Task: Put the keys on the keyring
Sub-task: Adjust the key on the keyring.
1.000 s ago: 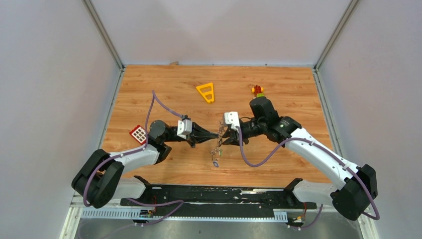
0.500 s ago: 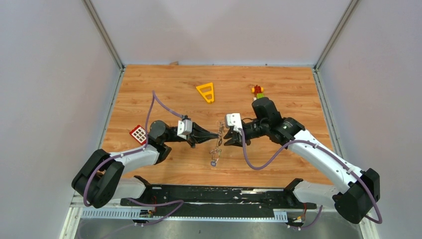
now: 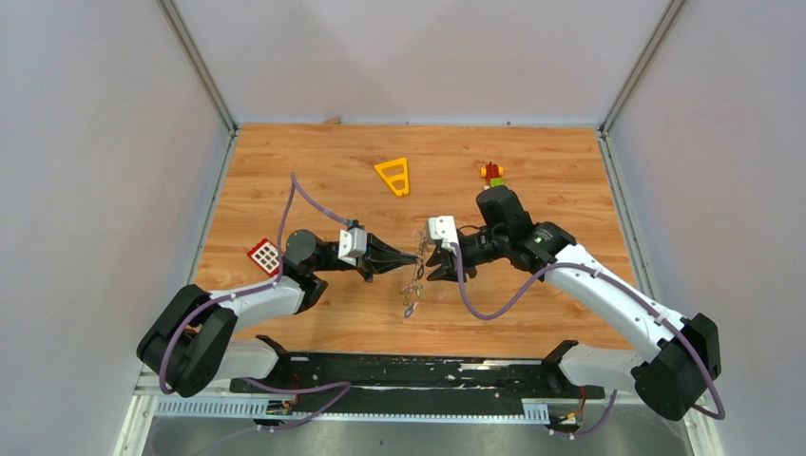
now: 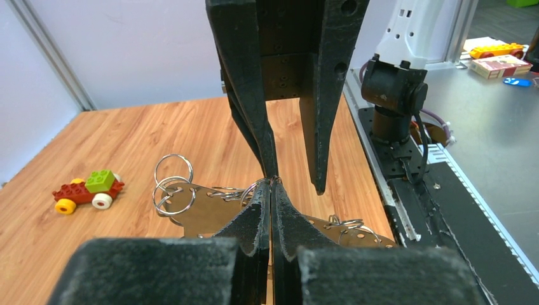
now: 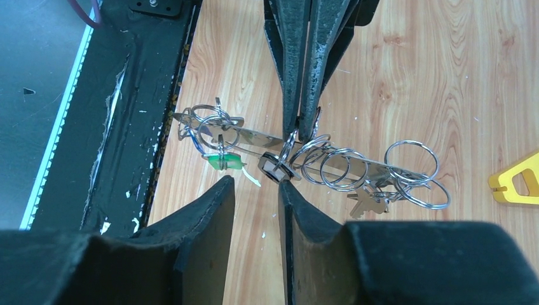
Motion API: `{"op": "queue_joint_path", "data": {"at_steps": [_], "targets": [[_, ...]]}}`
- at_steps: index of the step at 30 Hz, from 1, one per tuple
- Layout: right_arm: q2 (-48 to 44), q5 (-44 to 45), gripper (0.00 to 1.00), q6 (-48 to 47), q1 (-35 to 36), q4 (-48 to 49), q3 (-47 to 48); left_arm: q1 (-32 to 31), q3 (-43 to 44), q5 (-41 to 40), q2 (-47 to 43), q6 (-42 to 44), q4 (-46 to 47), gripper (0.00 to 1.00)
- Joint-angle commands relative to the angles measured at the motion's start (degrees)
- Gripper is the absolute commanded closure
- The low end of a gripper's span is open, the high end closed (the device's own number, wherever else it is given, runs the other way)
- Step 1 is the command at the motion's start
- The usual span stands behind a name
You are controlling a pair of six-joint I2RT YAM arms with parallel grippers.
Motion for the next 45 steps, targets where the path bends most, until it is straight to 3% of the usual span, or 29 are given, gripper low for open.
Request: {"op": "queue_joint_path", "data": {"at_steps": [1,29,34,40,45], "targets": [[0.81,-0.87,0.67,0.7,-0.12,2.55,2.53,0.22,0.05,-0.39,0.17,-0.67,3.97,1.0],[0.54,-3.57,0.65,5.59,-0.01,7.72,2.58,0.18,-0.04,-1.21,0.0,0.17,2.93,1.0],[1.13,-3.41,0.69,6.46,-0.04,8.66,2.59,0.18,-0.05,-1.21,-0.11,-0.08,3.09,1.0],[1.32,-2.63,0.87,7.2,-0.03,9.76,2.23,0.25,-0.13,-1.21,0.5,-0.88,3.99,1.0],[0.99,-1.31,0.93,7.76,0.01,10.57,1.96,0.19,-0.12,-1.2,0.95,-1.38,4.56,1.0]]}}
